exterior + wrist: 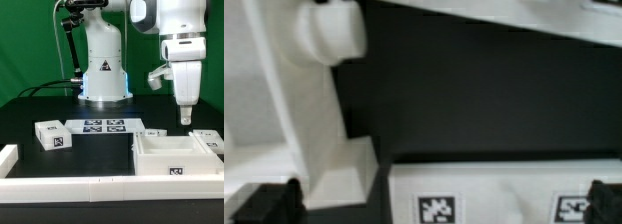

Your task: Assemble cabinet

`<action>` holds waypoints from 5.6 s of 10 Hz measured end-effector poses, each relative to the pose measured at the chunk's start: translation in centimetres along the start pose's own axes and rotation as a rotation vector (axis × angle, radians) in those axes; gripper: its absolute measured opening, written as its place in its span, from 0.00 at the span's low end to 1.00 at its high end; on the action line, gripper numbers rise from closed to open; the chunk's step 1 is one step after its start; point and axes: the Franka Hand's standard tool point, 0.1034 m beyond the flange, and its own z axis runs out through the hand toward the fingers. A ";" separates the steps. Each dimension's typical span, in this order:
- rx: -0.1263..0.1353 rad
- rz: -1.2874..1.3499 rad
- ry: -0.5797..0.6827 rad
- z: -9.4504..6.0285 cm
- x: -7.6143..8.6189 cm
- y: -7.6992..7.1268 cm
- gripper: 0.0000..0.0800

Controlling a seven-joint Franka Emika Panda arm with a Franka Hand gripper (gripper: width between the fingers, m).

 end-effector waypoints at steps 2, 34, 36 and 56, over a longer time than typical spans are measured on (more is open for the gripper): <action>-0.004 0.045 0.027 0.9 2.2 -1.4 1.00; 0.028 -0.011 -0.002 0.9 -0.5 -2.9 0.09; 0.027 -0.002 -0.002 0.9 -1.1 -2.6 0.09; 0.028 -0.027 -0.008 0.6 -2.5 0.1 0.09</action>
Offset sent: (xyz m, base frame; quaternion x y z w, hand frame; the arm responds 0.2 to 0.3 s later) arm 0.0000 0.0000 0.0000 0.0000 0.0000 0.0000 1.0000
